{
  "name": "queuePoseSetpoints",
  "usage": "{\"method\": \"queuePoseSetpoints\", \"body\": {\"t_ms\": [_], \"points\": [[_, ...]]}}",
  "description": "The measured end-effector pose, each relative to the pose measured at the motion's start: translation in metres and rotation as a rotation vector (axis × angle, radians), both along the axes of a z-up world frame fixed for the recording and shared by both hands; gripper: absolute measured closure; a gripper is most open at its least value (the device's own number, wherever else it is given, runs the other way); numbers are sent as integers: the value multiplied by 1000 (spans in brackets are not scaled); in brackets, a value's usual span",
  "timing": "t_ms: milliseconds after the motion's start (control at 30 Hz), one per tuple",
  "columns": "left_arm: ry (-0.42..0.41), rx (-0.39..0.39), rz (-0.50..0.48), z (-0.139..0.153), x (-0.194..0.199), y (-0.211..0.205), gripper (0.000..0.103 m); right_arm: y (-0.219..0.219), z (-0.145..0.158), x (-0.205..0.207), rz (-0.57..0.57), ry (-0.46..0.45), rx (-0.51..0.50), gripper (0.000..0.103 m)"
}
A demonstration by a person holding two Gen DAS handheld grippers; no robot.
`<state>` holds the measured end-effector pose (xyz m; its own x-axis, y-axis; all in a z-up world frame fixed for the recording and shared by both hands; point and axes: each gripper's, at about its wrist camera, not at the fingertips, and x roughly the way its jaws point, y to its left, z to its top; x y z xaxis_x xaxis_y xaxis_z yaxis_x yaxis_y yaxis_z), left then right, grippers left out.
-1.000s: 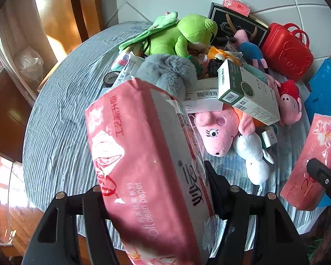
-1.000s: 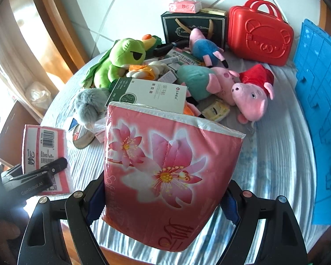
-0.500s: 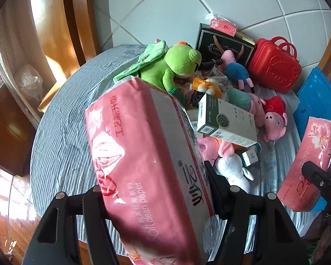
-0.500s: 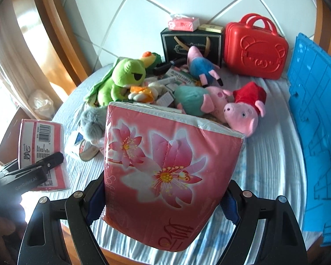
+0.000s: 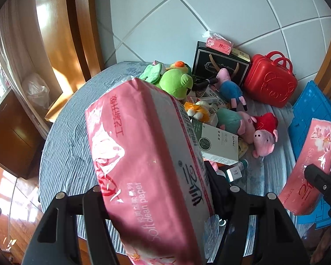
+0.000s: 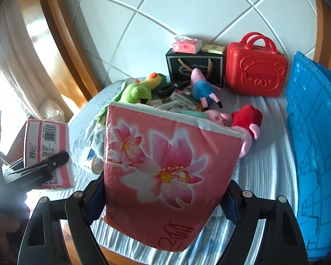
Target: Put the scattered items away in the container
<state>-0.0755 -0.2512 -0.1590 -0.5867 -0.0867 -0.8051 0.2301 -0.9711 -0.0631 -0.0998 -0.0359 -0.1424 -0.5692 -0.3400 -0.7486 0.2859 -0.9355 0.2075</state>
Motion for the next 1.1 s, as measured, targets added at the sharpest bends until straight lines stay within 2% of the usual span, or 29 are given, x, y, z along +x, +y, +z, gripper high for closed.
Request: {"method": "queuePoseSetpoints", "body": {"t_ms": [600, 1100], "points": [[60, -55, 88, 69, 0, 64, 40, 60, 46, -17, 103, 45, -54, 18], [95, -100, 97, 104, -20, 112, 40, 96, 80, -34, 162, 77, -118, 18]]}}
